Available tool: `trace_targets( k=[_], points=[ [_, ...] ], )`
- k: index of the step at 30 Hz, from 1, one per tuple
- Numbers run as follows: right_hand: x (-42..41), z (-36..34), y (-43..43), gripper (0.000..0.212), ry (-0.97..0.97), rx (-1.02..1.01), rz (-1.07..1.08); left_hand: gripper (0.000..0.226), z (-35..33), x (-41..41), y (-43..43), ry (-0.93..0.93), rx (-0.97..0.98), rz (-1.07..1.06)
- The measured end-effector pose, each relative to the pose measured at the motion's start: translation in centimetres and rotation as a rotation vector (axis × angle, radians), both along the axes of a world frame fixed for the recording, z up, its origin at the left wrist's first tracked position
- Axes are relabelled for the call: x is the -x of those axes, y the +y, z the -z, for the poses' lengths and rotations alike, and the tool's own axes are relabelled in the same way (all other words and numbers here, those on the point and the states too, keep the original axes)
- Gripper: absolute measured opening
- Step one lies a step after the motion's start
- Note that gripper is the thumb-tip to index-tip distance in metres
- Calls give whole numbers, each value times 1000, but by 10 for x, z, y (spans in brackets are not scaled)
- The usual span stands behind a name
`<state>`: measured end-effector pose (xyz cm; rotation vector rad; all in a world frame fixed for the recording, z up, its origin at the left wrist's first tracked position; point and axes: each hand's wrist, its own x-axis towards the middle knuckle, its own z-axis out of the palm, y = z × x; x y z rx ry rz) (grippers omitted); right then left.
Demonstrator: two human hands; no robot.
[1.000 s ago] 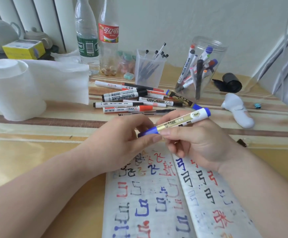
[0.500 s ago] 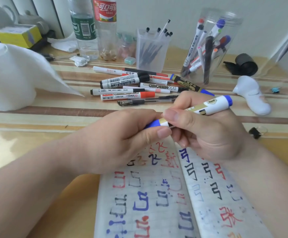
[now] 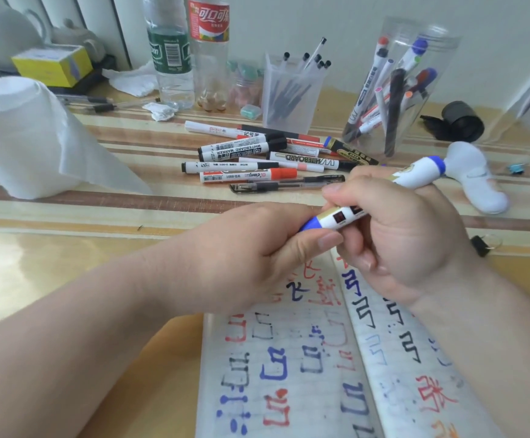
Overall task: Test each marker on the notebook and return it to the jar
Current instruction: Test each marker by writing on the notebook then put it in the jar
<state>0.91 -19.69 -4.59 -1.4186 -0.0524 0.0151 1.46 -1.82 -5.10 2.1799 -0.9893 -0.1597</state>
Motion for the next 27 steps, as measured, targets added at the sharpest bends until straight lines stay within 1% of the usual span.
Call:
trace_targets(
  k=[3,5,6,8,11,14,17,20,22,24,27],
  points=[
    [-14,-6,-21,51,43,-143,228,44,3,-3,15,-128,-36,-148],
    [-21,-10,-42,55,32,-191,283,49,6,-8,28,-155,20,-245],
    [-22,-8,-47,55,28,-181,249,48,7,-9,32,-158,56,-254],
    [-20,0,-50,47,35,-112,57,46,7,-7,27,-111,85,-182],
    [-15,8,-46,25,38,87,-264,49,11,-7,14,75,66,-48],
    [-7,1,-48,22,48,304,-424,50,13,-9,15,244,56,-42],
    [0,-11,-52,25,11,453,-459,53,13,-8,14,299,32,-54],
    [4,-22,-56,29,-43,569,-455,57,11,-6,12,259,4,-51],
    [9,-20,-55,28,-102,623,-399,60,10,-5,12,241,-25,-66],
    [16,-10,-52,23,-123,593,-356,60,10,-5,12,245,-32,-77],
    [23,10,-48,18,-38,425,-297,61,8,-4,12,277,-23,-88]
  ],
)
